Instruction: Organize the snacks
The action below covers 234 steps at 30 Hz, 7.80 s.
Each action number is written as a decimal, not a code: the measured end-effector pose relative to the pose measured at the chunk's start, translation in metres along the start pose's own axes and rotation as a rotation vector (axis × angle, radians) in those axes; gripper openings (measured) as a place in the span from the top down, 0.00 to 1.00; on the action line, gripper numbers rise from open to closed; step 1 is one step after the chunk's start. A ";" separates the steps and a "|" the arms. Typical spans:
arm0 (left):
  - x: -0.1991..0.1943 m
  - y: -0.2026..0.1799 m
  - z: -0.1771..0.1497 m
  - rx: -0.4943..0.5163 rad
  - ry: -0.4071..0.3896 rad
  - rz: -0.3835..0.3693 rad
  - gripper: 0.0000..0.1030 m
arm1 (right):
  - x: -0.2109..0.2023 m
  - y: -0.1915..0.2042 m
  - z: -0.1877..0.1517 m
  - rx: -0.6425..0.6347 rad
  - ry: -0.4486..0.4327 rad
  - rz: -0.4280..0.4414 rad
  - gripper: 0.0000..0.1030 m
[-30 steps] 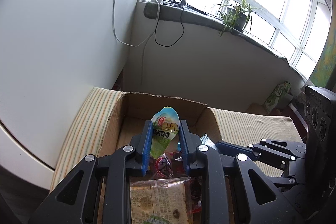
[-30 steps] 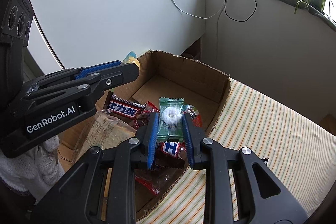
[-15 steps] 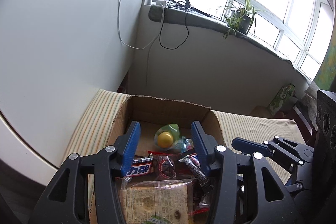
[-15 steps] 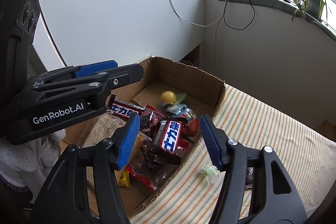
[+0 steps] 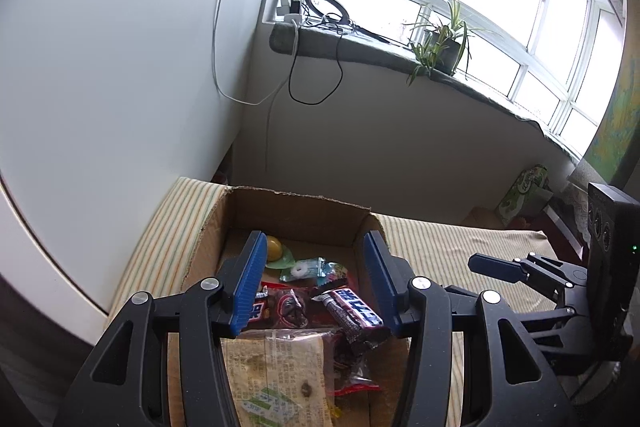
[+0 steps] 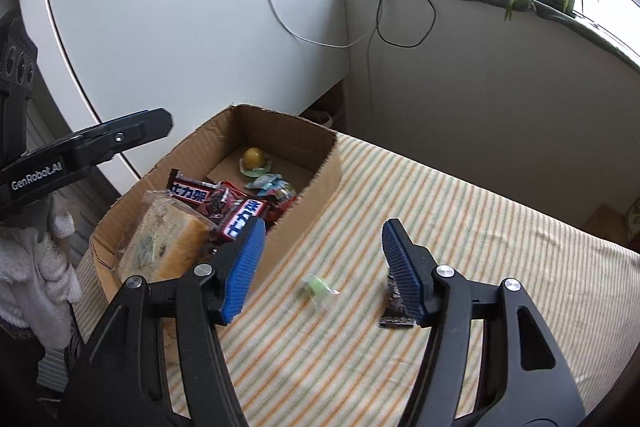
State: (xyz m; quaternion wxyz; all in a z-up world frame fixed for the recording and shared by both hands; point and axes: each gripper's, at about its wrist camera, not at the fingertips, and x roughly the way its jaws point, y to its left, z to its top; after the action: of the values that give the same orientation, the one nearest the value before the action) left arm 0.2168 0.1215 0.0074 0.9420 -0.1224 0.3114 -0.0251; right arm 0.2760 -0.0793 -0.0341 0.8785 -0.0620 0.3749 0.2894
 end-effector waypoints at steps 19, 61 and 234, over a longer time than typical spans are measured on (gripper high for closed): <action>-0.013 -0.093 -0.044 0.096 0.013 -0.089 0.52 | 0.026 -0.068 -0.040 0.036 0.114 -0.010 0.38; 0.107 -0.132 -0.096 0.006 0.213 0.267 0.66 | 0.030 -0.124 -0.062 -0.040 0.083 0.026 0.76; -0.094 -0.010 -0.078 0.001 -0.109 0.211 0.23 | -0.081 0.092 -0.045 -0.123 -0.191 -0.131 0.04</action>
State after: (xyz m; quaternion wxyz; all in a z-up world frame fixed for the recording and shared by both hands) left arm 0.0950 0.1067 0.0041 0.9551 -0.0895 0.2706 0.0807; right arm 0.1527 -0.0557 -0.0003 0.9217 -0.1123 0.2663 0.2586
